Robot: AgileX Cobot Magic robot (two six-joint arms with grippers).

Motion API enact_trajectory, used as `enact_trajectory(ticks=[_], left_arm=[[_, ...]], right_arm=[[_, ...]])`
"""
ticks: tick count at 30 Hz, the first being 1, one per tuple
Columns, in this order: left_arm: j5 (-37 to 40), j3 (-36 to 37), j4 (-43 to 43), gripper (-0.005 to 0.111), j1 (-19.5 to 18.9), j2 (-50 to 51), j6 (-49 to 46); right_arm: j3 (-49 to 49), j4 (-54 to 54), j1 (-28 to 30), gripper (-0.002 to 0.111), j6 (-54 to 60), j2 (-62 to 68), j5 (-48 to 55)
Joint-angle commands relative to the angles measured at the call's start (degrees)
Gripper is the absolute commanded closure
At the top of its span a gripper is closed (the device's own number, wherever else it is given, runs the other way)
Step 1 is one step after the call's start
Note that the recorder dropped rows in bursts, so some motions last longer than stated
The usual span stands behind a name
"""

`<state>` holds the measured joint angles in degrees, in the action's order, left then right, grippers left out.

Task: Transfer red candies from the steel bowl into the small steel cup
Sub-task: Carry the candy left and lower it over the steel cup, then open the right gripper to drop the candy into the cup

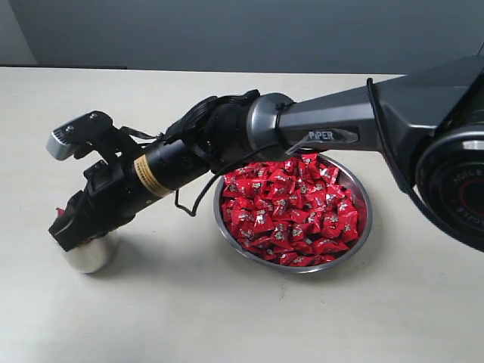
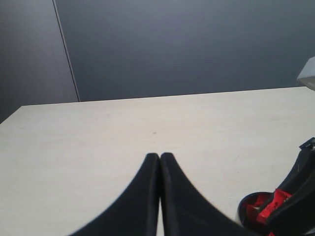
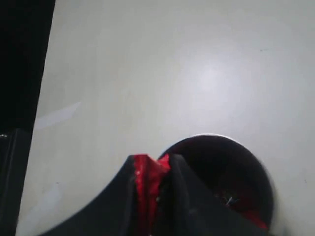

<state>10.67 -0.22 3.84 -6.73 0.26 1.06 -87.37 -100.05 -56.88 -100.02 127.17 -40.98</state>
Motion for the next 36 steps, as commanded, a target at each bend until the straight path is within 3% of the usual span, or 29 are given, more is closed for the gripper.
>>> enact_trajectory(ticks=[1,14,25,32,36], left_arm=[[-0.3,0.22,0.06,0.106,-0.03,-0.26,0.07],[-0.34,0.22,0.06,0.106,-0.03,-0.26,0.07],[-0.34,0.22,0.06,0.106,-0.03,-0.26,0.07],[-0.34,0.22,0.06,0.106,-0.03,-0.26,0.07],[-0.34,0.22,0.06,0.106,-0.03,-0.26,0.07]], right_arm=[[-3.19,0.11,0.23,0.109,-0.92,0.91,0.31],[-4.65,0.11,0.23,0.109,-4.12,1.85,4.69],[-4.65,0.11,0.89,0.109,-5.38,1.85,1.51],[-4.65,0.11,2.63,0.077,-7.08,1.85,-1.91],[-4.65,0.11,2.52,0.077,-7.08,1.85,-1.99]])
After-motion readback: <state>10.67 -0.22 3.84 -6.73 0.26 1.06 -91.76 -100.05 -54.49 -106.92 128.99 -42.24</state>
